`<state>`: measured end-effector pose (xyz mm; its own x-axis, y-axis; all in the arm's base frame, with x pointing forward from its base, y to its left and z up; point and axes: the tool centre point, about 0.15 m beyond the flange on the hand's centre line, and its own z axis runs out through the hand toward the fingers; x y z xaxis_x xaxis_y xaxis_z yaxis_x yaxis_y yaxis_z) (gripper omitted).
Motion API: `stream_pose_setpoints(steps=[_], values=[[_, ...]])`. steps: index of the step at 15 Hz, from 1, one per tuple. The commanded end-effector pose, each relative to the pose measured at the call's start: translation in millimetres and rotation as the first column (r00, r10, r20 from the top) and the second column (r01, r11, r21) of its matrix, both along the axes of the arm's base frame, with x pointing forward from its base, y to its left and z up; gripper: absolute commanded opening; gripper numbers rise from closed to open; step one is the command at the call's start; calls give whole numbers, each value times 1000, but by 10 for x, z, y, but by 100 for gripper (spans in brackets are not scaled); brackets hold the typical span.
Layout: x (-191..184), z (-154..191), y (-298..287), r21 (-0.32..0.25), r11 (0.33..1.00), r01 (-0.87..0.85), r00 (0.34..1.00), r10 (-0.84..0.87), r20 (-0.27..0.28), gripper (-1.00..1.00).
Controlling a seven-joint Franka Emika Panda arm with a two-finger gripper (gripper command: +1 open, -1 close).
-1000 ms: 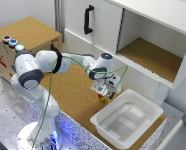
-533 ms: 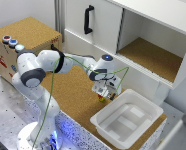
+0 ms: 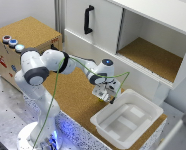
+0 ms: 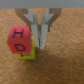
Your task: Unstack the pink block
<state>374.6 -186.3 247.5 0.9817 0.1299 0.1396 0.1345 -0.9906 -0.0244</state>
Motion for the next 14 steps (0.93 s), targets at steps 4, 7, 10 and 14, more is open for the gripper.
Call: stream_pose_setpoints(steps=[4,7,10,14], values=[[-466,431,784,128,983,-134,991,131,28,-100],[-427,453,762,126,981,-148,988,142,53,-100],[-382,452,588,101,985,-140,989,134,62,-100],[-346,407,369,23,988,-153,987,152,51,100]])
